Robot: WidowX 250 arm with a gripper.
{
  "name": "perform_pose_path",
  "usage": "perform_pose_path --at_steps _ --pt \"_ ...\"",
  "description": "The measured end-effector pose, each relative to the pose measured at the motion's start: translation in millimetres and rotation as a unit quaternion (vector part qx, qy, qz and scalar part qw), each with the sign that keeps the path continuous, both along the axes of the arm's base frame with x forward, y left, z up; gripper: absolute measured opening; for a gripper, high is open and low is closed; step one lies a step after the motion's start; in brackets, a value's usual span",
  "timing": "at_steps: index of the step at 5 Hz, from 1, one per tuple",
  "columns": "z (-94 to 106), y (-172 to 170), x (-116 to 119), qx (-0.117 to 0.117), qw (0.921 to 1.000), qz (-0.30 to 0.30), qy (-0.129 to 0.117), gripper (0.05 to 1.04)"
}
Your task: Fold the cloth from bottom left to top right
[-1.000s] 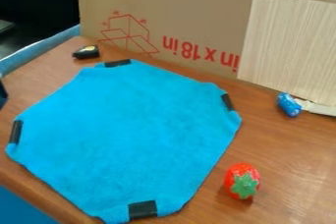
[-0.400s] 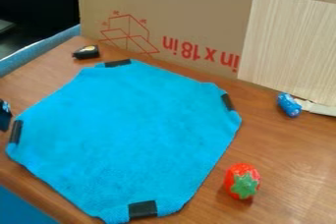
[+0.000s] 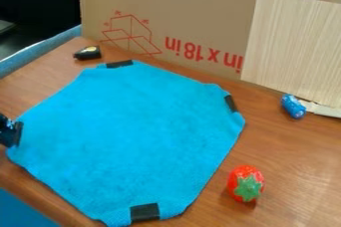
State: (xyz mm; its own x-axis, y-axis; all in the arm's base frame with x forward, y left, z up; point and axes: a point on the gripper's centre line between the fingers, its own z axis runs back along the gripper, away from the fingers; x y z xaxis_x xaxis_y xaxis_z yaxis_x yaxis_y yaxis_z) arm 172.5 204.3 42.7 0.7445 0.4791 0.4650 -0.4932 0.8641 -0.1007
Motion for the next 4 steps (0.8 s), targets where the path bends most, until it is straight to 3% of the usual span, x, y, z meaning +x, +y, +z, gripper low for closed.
perform_pose_path --at_steps 2,3,4 --pt "-8.1 -2 14 0.004 0.9998 0.018 -0.002 0.999" --pt "-12.3 0 25 0.017 0.9996 0.023 0.0 0.937" --pt "-13.9 4 29 0.026 0.999 0.037 -0.001 0.658"
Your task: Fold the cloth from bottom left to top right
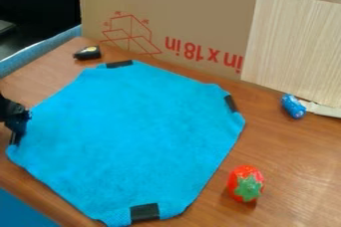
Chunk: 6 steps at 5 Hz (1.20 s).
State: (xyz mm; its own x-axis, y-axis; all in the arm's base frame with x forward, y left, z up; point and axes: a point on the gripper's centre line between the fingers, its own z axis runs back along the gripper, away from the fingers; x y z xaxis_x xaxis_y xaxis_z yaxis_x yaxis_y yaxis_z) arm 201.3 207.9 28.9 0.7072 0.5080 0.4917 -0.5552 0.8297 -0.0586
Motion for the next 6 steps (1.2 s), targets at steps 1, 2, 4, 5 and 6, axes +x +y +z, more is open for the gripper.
perform_pose_path --at_steps 1,2,4,5,6 --pt "-0.5 -8 0 -0.011 0.9999 -0.005 0.004 0.358" --pt "10.7 -26 4 -0.031 0.9992 -0.026 -0.001 0.151" --pt "49.9 -52 28 -0.06 0.9981 -0.003 -0.015 0.053" --pt "62.6 -68 48 -0.075 0.9969 0.021 -0.012 0.052" --pt "63.8 -93 79 -0.083 0.9953 0.05 0.001 0.052"
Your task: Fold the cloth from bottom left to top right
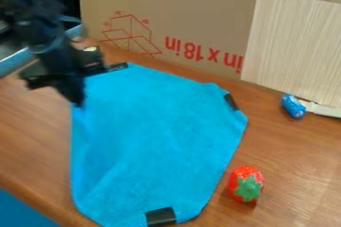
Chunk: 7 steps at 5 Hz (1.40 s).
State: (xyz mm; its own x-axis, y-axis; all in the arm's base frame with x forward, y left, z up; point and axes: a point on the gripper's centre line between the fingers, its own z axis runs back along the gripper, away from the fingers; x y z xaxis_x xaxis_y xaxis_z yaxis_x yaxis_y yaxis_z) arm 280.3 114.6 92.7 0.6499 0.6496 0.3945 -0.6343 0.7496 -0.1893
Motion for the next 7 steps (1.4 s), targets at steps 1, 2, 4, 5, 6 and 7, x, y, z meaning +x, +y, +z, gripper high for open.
perform_pose_path --at_steps 1,2,4,5,6,7 --pt "-2.8 -21 31 -0.009 0.9997 0.02 0.011 0.052" --pt "0.0 -42 65 -0.019 0.999 0.041 0.003 0.052" --pt "5.7 -92 109 -0.027 0.9983 0.051 -0.005 0.052" --pt "8.1 -119 125 -0.03 0.9982 0.052 -0.004 0.052" --pt "11.9 -146 139 -0.029 0.9983 0.05 -0.009 0.073" --pt "16.7 -159 147 -0.013 0.9974 0.07 -0.011 0.215"
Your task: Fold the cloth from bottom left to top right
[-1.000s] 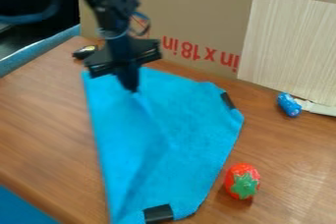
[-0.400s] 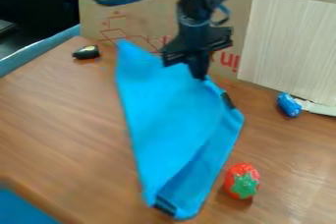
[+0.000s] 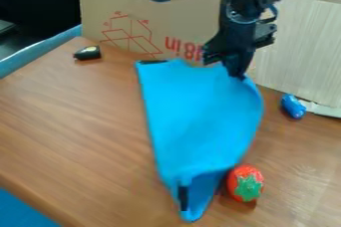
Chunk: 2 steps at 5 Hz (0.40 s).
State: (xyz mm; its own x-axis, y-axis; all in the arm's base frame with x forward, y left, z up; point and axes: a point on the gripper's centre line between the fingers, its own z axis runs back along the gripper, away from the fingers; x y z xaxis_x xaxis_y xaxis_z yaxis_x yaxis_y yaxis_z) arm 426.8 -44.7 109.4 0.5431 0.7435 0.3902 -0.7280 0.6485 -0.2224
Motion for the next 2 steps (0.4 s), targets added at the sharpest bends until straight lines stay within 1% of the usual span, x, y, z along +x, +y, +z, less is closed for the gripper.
perform_pose_path --at_steps 1,2 --pt "4.9 -7.1 2.4 -0.011 0.9999 0.005 0.002 0.469" --pt "4.9 -11.7 1.0 -0.02 0.9997 -0.01 0.011 0.775"
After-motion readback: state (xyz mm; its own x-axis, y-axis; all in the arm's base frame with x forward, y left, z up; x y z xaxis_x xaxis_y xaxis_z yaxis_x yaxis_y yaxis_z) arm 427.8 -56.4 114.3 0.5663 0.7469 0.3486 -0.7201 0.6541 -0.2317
